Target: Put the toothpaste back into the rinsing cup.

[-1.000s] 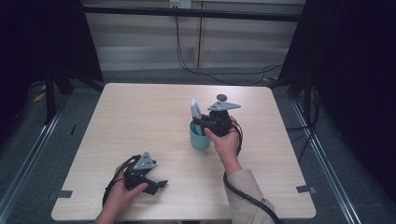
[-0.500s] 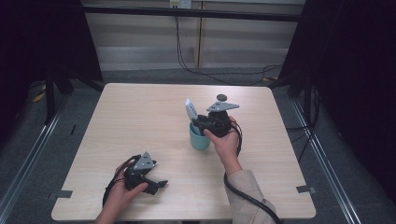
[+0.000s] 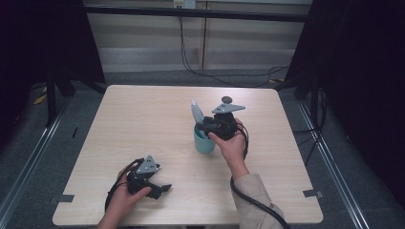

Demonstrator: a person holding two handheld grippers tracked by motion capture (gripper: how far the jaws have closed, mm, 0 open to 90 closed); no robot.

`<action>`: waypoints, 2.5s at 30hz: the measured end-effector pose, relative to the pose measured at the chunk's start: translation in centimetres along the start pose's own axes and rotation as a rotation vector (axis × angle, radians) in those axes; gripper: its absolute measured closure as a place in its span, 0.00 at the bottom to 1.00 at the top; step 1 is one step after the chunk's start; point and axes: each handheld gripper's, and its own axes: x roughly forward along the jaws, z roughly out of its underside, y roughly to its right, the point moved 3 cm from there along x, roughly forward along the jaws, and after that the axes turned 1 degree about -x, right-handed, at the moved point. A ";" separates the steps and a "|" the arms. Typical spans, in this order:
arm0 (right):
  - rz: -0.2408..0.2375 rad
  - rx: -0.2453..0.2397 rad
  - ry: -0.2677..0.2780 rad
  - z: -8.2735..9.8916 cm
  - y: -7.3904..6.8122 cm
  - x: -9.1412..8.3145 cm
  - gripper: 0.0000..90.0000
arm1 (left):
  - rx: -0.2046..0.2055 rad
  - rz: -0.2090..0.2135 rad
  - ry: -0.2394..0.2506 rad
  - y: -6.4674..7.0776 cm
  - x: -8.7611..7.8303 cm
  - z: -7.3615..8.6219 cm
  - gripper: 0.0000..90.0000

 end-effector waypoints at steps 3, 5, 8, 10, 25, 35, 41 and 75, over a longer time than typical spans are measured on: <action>0.003 0.001 -0.007 0.0 -0.1 0.0 0.57 | -0.006 0.000 0.005 0.0 0.0 0.0 0.14; 0.007 -0.002 -0.008 0.0 0.0 0.0 0.55 | 0.000 0.000 0.000 0.0 0.0 0.0 0.14; 0.009 0.010 -0.028 0.0 0.0 0.1 0.48 | -0.002 0.000 0.001 0.0 0.0 0.0 0.14; 0.018 -0.002 -0.036 0.0 -0.1 0.0 0.43 | -0.001 0.000 0.001 0.0 0.0 0.0 0.14; 0.026 0.018 -0.045 -0.4 0.4 -0.3 0.32 | -0.002 -0.003 0.002 0.0 0.0 0.0 0.14; 0.037 0.022 -0.045 -0.5 0.5 -0.4 0.28 | -0.002 -0.003 0.002 0.0 0.0 0.0 0.14; 0.045 0.025 -0.050 -0.4 0.6 -0.8 0.22 | -0.002 -0.003 0.001 0.0 0.0 0.0 0.14; 0.003 0.037 -0.032 3.2 1.4 -6.5 0.16 | -0.004 -0.005 -0.003 0.0 -0.1 0.0 0.14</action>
